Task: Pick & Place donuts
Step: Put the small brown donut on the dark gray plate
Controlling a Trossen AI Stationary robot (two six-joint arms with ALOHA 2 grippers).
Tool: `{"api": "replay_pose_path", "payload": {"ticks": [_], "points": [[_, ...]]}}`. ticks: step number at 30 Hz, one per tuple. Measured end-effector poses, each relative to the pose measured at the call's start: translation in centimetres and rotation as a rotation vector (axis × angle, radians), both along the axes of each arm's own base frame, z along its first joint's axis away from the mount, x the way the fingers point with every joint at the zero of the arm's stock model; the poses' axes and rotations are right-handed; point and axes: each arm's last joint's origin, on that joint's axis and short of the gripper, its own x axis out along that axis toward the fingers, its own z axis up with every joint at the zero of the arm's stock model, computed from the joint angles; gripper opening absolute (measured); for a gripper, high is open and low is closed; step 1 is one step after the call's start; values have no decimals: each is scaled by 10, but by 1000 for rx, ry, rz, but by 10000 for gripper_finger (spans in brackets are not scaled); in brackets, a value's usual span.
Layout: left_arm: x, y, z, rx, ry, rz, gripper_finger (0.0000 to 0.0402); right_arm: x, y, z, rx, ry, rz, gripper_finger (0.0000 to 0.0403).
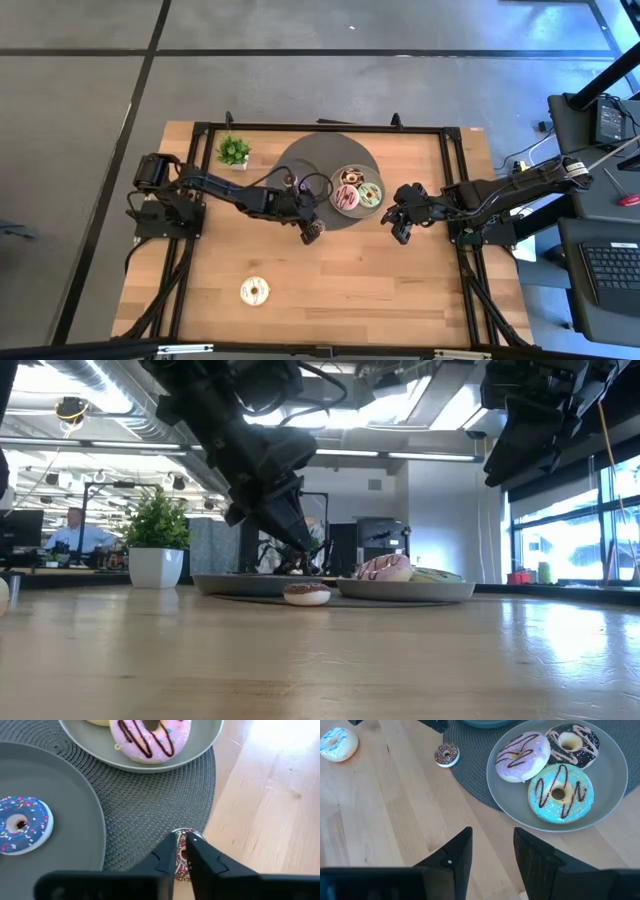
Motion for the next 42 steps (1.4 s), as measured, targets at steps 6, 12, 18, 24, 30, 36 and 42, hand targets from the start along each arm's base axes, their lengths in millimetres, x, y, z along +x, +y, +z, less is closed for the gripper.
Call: {"api": "replay_pose_path", "payload": {"ticks": [6,12,18,24,30,36,42], "points": [[0,0,0,-1,7,-22,103,0,0,0,1,0,-1,145],[-1,-1,-1,-9,14,-26,136,0,0,0,2,0,-2,145],[0,-1,-5,-37,20,8,136,0,0,0,-2,-2,-5,145],[4,0,-17,-26,40,38,127,0,0,0,-9,-6,-10,145],[4,-1,-25,-57,70,40,118,0,0,0,-11,-4,-10,145],[6,-1,-35,-74,85,67,120,0,0,0,-11,-3,-11,145],[6,0,-35,-77,88,69,114,0,0,0,-11,-2,-11,145]]}}
